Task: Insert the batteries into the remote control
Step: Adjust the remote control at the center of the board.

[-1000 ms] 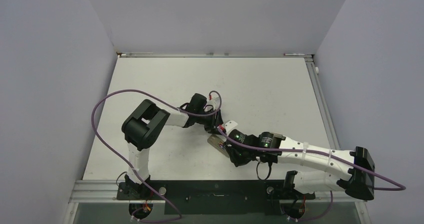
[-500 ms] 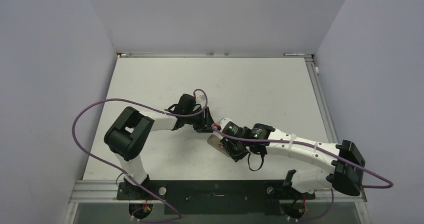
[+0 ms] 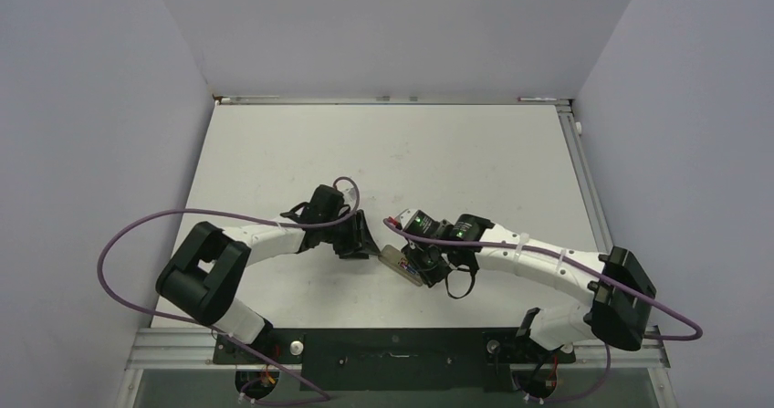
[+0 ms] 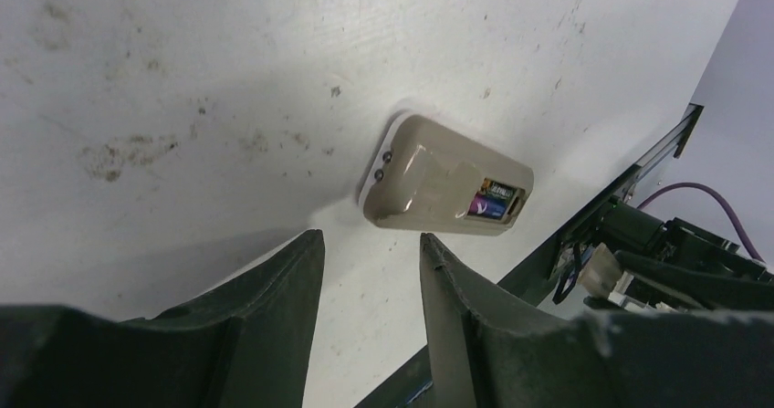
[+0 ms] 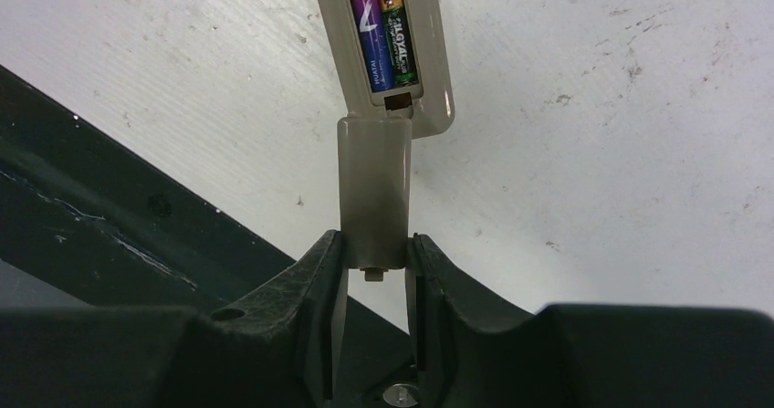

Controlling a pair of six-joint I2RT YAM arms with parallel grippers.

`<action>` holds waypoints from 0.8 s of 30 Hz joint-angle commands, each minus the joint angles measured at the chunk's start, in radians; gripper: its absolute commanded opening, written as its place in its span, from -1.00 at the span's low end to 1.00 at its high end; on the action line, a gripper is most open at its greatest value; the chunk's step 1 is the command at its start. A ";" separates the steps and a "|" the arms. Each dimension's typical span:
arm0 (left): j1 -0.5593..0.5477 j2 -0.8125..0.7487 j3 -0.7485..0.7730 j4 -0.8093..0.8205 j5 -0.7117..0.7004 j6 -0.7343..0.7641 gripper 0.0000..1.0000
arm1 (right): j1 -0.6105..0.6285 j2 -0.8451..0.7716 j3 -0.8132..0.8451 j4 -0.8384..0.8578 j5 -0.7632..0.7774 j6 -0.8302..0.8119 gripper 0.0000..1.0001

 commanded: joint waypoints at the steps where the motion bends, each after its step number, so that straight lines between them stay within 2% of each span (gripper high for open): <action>1: -0.013 -0.071 -0.029 -0.022 0.050 -0.022 -0.20 | -0.021 0.015 0.046 0.002 -0.007 -0.025 -0.83; 6: -0.045 -0.062 -0.071 0.041 0.101 -0.069 -0.19 | -0.036 0.031 0.049 0.014 -0.010 -0.036 -0.83; 10: -0.056 -0.018 -0.103 0.175 0.148 -0.114 -0.19 | -0.046 0.040 0.049 0.022 -0.013 -0.039 -0.83; 24: -0.058 0.107 -0.091 0.323 0.164 -0.140 -0.20 | -0.053 0.059 0.036 0.045 -0.035 -0.040 -0.83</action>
